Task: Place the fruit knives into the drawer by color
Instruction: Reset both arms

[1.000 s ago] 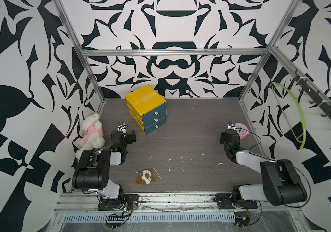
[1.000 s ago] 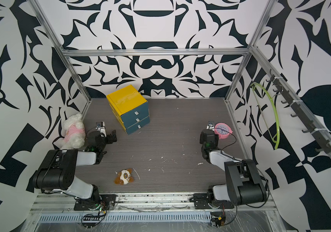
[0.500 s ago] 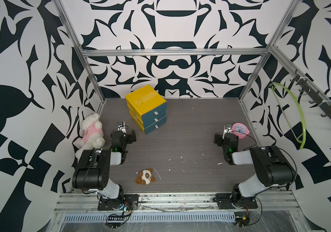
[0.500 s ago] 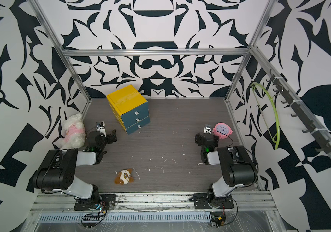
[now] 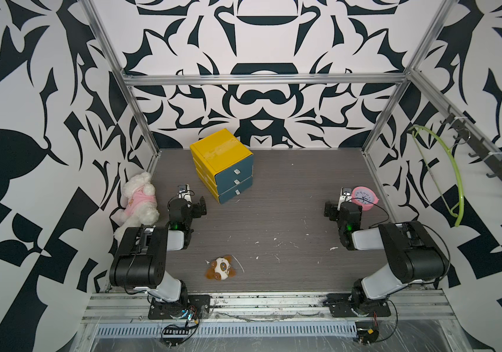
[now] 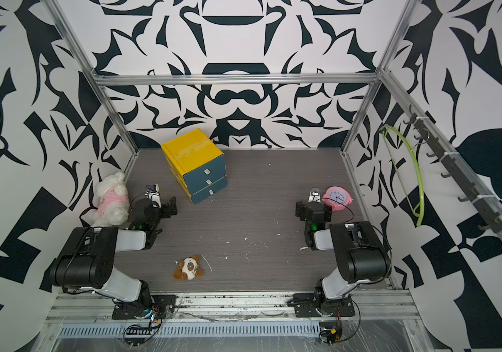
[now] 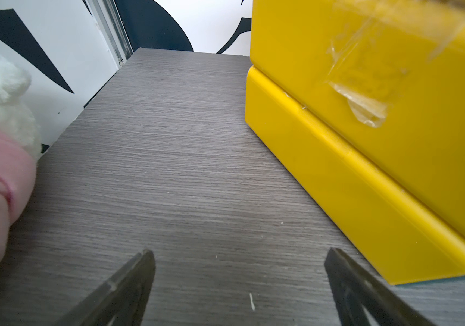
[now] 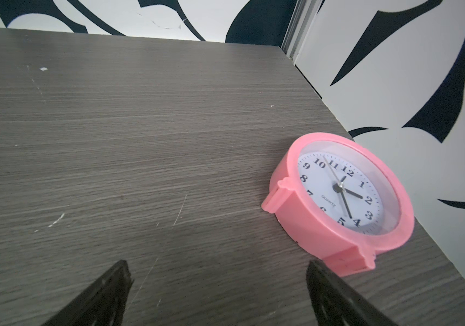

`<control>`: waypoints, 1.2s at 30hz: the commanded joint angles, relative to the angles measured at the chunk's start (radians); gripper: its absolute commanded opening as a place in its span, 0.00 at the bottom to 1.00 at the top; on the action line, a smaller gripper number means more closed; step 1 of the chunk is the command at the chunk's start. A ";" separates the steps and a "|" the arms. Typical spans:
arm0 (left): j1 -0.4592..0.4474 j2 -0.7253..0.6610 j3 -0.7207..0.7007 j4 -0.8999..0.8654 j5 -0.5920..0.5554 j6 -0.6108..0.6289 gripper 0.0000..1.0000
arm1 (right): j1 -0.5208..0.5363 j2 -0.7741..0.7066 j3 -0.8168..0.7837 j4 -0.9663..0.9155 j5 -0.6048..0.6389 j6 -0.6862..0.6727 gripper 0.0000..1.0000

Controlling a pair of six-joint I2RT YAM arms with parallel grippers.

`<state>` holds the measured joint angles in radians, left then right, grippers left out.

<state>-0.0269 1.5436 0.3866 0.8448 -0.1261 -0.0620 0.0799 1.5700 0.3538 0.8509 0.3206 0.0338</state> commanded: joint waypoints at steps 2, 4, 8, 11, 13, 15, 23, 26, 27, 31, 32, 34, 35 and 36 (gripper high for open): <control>0.004 -0.005 0.000 0.012 0.011 0.001 0.99 | 0.003 -0.018 0.005 0.042 0.011 -0.001 0.99; 0.004 -0.005 0.000 0.012 0.011 0.001 0.99 | 0.003 -0.012 0.003 0.054 0.011 -0.002 1.00; 0.004 -0.005 0.000 0.012 0.011 0.001 0.99 | 0.003 -0.013 0.007 0.045 0.013 -0.001 1.00; 0.004 -0.005 0.000 0.012 0.011 0.001 0.99 | 0.002 -0.020 0.007 0.037 0.012 -0.002 1.00; 0.004 -0.005 0.000 0.011 0.011 0.002 0.99 | 0.003 -0.021 0.004 0.042 0.011 -0.002 1.00; 0.004 -0.005 0.000 0.012 0.011 0.001 0.99 | 0.002 -0.020 0.004 0.043 0.011 -0.002 1.00; 0.004 -0.005 0.000 0.012 0.011 0.001 0.99 | 0.003 -0.021 0.004 0.042 0.011 -0.002 1.00; 0.004 -0.005 0.000 0.012 0.011 0.001 0.99 | 0.003 -0.019 0.008 0.038 0.000 -0.005 1.00; 0.004 -0.006 0.000 0.013 0.011 0.001 0.99 | 0.002 -0.021 0.006 0.042 -0.004 -0.003 1.00; 0.004 -0.005 0.000 0.012 0.011 0.001 0.99 | 0.005 -0.200 0.153 -0.343 -0.064 -0.024 1.00; 0.003 -0.005 0.000 0.011 0.011 0.001 0.99 | 0.004 -0.253 0.235 -0.475 -0.076 -0.001 1.00; 0.004 -0.005 0.000 0.010 0.011 0.001 0.99 | 0.004 -0.332 0.340 -0.592 -0.155 0.000 1.00; 0.004 -0.005 0.000 0.011 0.011 0.001 0.99 | 0.005 -0.363 0.367 -0.612 -0.174 -0.003 0.99; 0.003 -0.005 0.000 0.011 0.011 0.001 0.99 | 0.004 -0.388 0.370 -0.612 -0.166 -0.007 1.00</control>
<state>-0.0265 1.5436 0.3866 0.8448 -0.1257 -0.0620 0.0799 1.2816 0.6315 0.3748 0.2214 0.0242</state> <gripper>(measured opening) 0.992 0.995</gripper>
